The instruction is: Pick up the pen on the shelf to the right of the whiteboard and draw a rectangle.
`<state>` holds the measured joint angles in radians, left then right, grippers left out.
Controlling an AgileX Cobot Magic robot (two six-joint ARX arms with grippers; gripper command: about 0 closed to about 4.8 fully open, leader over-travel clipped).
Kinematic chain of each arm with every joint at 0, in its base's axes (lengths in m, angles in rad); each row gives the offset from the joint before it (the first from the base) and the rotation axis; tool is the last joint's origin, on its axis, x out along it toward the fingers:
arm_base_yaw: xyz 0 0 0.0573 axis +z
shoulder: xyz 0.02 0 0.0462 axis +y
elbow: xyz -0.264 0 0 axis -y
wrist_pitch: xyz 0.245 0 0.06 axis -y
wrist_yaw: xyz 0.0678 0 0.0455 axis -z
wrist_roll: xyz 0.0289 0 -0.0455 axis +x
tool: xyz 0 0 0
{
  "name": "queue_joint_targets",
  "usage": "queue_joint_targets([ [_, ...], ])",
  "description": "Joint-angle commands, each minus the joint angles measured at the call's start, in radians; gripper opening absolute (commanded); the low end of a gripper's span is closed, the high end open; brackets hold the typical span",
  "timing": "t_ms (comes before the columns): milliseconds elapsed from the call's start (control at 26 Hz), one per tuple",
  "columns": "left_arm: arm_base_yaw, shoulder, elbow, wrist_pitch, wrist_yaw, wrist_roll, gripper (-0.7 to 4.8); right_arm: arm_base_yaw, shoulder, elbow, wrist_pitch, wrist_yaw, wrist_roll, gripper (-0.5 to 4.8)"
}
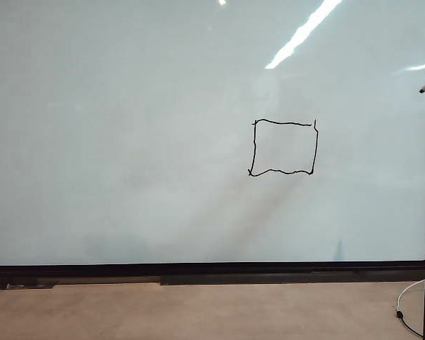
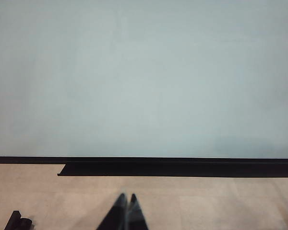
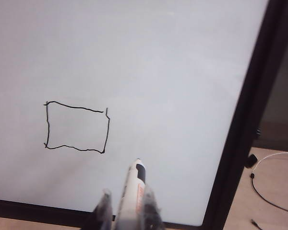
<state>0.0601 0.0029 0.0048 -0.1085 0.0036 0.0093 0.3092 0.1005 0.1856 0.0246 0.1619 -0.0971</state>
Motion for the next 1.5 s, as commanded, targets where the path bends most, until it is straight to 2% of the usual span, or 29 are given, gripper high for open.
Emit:
queue_joint_targets([
  [38,0.001,0.000,0.002,0.012,0.000,0.001,-0.04,0.002,-0.053,-0.020,-0.035,0.028,0.027,-0.05],
  [346,0.001,0.000,0.002,0.011,0.000,0.001,-0.05,0.003,-0.099,-0.087,-0.048,0.034,0.045,-0.05],
  [731,0.001,0.000,0.002,0.011,0.000,0.001,-0.04,0.003,-0.099,-0.159,0.040,-0.007,0.056,-0.05],
  [1116,0.001,0.000,0.002,0.011,0.000,0.001,-0.05,-0.003,-0.099,-0.185,0.047,-0.007,0.066,-0.05],
  [1270,0.001,0.000,0.002,0.011,0.000,0.001,-0.04,-0.048,-0.099,-0.185,0.056,-0.027,0.062,-0.05],
  [1501,0.001,0.000,0.002,0.011,0.000,0.001,-0.05,-0.196,-0.099,-0.185,0.110,-0.161,0.063,-0.05],
])
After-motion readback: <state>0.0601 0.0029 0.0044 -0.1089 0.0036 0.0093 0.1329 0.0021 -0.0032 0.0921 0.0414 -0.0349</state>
